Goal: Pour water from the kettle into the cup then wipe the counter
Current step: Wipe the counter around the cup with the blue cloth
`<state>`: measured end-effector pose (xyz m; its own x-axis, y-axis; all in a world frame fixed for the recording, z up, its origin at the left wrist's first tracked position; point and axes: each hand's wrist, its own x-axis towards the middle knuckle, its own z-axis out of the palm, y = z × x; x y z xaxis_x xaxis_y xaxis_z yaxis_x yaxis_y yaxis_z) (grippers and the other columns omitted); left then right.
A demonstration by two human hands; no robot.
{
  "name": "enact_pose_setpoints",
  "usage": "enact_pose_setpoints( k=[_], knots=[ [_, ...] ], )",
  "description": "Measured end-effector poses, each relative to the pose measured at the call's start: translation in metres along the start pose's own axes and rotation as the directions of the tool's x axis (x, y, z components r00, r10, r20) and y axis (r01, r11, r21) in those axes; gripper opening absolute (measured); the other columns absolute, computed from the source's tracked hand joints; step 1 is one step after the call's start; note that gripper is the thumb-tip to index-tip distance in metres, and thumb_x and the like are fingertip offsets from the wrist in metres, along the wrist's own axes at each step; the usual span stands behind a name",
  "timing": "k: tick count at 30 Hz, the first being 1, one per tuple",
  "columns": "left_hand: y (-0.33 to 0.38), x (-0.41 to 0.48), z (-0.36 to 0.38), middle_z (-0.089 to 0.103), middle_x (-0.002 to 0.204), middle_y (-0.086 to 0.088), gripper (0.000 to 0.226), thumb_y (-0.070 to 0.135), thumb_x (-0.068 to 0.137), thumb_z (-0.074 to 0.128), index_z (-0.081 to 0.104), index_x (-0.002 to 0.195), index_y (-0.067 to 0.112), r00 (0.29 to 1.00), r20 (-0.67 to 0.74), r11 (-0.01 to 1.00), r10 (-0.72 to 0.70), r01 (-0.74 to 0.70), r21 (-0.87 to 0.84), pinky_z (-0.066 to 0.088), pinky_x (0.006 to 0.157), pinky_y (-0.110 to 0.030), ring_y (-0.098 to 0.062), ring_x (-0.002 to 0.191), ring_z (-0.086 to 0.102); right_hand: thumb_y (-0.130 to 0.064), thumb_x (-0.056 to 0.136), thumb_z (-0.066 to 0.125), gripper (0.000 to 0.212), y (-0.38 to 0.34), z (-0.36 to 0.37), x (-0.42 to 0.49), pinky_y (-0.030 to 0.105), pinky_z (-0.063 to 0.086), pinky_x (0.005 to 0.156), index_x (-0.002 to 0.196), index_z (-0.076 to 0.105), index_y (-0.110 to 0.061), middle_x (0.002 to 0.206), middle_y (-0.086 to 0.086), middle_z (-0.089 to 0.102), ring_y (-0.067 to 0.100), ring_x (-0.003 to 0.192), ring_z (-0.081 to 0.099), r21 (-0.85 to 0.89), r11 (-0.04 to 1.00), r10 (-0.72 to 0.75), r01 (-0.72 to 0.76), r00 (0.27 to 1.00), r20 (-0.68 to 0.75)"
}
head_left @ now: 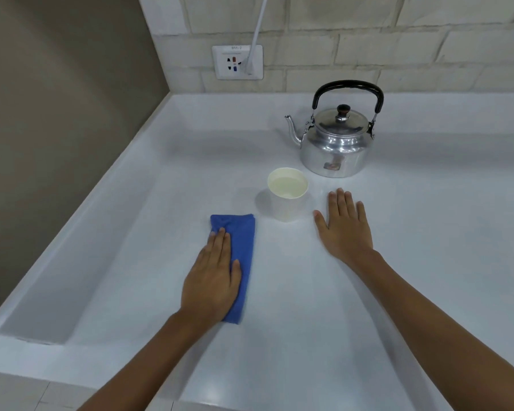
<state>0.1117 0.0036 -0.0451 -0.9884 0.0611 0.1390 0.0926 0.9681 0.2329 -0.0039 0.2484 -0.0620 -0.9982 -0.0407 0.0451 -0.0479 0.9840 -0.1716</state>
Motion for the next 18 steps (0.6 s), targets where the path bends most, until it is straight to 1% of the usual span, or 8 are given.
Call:
enact_pose_setpoints(
  k=[3,5,7,9,12,14,16,18],
  knots=[
    [0.032,0.001,0.008,0.010,0.153,-0.020,0.054,0.020,0.097,0.026,0.008,0.141,-0.004,0.999,-0.008,0.999,-0.052,0.052,0.004,0.002,0.116,-0.036,-0.032,0.142,0.009,-0.047,0.094,0.012,0.065,-0.002,0.001,0.000,0.043,0.000,0.118,0.144,0.001,-0.006,0.157,0.012,0.002,0.023,0.144,-0.003,-0.004,1.000,0.015,-0.015,1.000,0.009],
    [0.061,0.000,0.016,0.004,0.154,-0.019,0.055,0.023,0.097,0.020,0.001,0.141,-0.004,0.999,0.024,0.999,-0.039,0.038,0.029,0.002,0.117,-0.036,-0.031,0.143,0.003,-0.046,0.095,0.013,0.065,-0.002,0.001,0.001,0.044,0.001,0.118,0.144,0.002,-0.005,0.157,0.012,0.003,0.024,0.144,-0.002,-0.005,1.000,0.017,-0.017,1.000,-0.001],
    [0.085,-0.001,0.024,0.005,0.154,-0.018,0.055,0.025,0.097,0.019,0.000,0.142,-0.003,1.000,0.029,1.000,-0.011,0.010,0.027,0.004,0.117,-0.035,-0.029,0.143,0.004,-0.046,0.095,0.015,0.065,-0.001,-0.001,0.001,0.043,0.000,0.118,0.144,0.001,-0.005,0.157,0.012,0.002,0.024,0.144,-0.002,0.008,1.000,0.017,-0.017,1.000,0.018],
    [0.097,-0.001,0.024,-0.002,0.155,-0.014,0.056,0.028,0.098,0.016,-0.006,0.142,0.002,0.996,0.080,1.000,0.023,-0.023,-0.002,-0.001,0.116,-0.030,-0.025,0.143,-0.001,-0.044,0.096,0.017,0.063,0.000,-0.006,-0.001,0.041,-0.001,0.118,0.144,0.001,-0.006,0.157,0.012,0.001,0.023,0.144,-0.003,0.056,0.998,0.015,-0.018,0.999,0.052],
    [0.079,0.003,0.010,-0.002,0.157,-0.003,0.054,0.031,0.098,0.018,-0.003,0.144,0.013,0.990,0.123,0.984,0.068,-0.046,-0.174,-0.002,0.113,-0.022,-0.015,0.143,-0.003,-0.034,0.098,0.025,0.056,-0.002,-0.024,-0.013,0.039,0.002,0.119,0.144,0.009,-0.006,0.156,0.012,0.008,0.024,0.144,0.001,0.206,0.979,0.007,-0.007,1.000,0.000],
    [0.054,0.008,-0.004,0.004,0.157,0.002,0.051,0.033,0.098,0.022,0.005,0.145,0.021,0.997,0.055,0.955,0.058,-0.039,-0.294,0.000,0.110,-0.021,-0.012,0.143,0.002,-0.026,0.098,0.030,0.051,-0.012,-0.038,-0.032,0.038,0.004,0.117,0.143,0.018,-0.006,0.155,0.012,0.016,0.024,0.144,0.006,0.295,0.955,-0.004,0.038,0.993,-0.115],
    [0.027,0.019,-0.014,0.008,0.156,0.000,0.051,0.032,0.097,0.025,0.010,0.145,0.022,1.000,-0.023,0.953,-0.004,-0.003,-0.303,0.002,0.111,-0.024,-0.014,0.143,0.006,-0.021,0.097,0.034,0.048,-0.034,-0.047,-0.061,0.035,0.006,0.116,0.142,0.023,-0.007,0.153,0.011,0.022,0.023,0.143,0.011,0.370,0.923,-0.038,0.103,0.983,-0.179],
    [0.005,0.035,-0.016,0.007,0.156,-0.005,0.052,0.031,0.097,0.025,0.009,0.145,0.018,0.997,-0.011,0.969,-0.080,0.075,-0.235,0.003,0.114,-0.029,-0.018,0.143,0.005,-0.022,0.097,0.033,0.049,-0.063,-0.047,-0.091,0.033,0.004,0.116,0.142,0.022,-0.009,0.154,0.009,0.021,0.023,0.143,0.011,0.384,0.904,-0.139,0.187,0.979,-0.149]
  ],
)
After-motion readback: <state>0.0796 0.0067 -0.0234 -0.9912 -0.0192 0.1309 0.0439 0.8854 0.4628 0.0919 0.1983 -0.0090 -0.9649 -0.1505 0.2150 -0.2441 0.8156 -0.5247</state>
